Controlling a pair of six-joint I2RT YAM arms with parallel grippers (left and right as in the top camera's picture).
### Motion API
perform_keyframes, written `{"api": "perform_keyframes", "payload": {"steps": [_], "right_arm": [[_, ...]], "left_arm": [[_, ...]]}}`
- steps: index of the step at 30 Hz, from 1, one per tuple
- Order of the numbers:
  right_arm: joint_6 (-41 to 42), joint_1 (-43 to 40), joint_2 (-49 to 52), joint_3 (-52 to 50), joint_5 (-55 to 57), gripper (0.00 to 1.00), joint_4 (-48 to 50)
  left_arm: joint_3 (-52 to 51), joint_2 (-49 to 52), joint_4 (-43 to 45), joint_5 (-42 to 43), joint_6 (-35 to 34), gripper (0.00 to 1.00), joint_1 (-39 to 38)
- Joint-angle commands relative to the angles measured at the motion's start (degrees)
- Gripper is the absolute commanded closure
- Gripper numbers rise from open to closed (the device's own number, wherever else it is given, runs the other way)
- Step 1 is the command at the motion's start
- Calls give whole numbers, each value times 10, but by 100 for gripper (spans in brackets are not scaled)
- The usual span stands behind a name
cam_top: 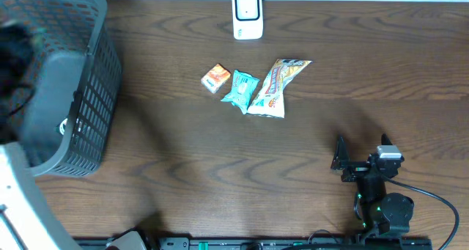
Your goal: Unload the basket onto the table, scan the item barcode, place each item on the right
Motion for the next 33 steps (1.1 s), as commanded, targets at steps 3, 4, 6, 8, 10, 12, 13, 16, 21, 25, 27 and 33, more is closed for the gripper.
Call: {"api": "perform_keyframes", "payload": {"steps": [3,4,6,8,10,12,13,16,21,25,27,33], "right_arm": [[-7,4,-4,-1,0,1,-2],[-7,4,-4,-1,0,1,-2],[-7,4,-4,-1,0,1,-2],[-7,4,-4,-1,0,1,-2],[-7,4,-4,-1,0,1,-2],[-7,4,-4,-1,0,1,-2],[-7,4,-4,-1,0,1,-2],[-7,4,-4,-1,0,1,-2],[-7,4,-4,-1,0,1,-2],[-7,4,-4,-1,0,1,-2],[-7,4,-4,-1,0,1,-2],[-7,4,-4,-1,0,1,-2]], "left_arm": [[2,36,27,79,78,91,-138],[2,42,28,79,103,91,-163],[2,56,27,73,145,91,-209],[2,77,23,61,170,89,-255],[2,98,15,32,171,84,-292],[2,125,5,1,171,76,-327],[2,138,2,-12,171,75,-341],[2,188,-3,-57,171,74,-385],[2,283,1,-89,171,53,-437],[2,335,-4,-101,171,38,-453],[2,356,-12,-101,171,31,-458],[2,378,-24,-102,171,16,-460]]}}
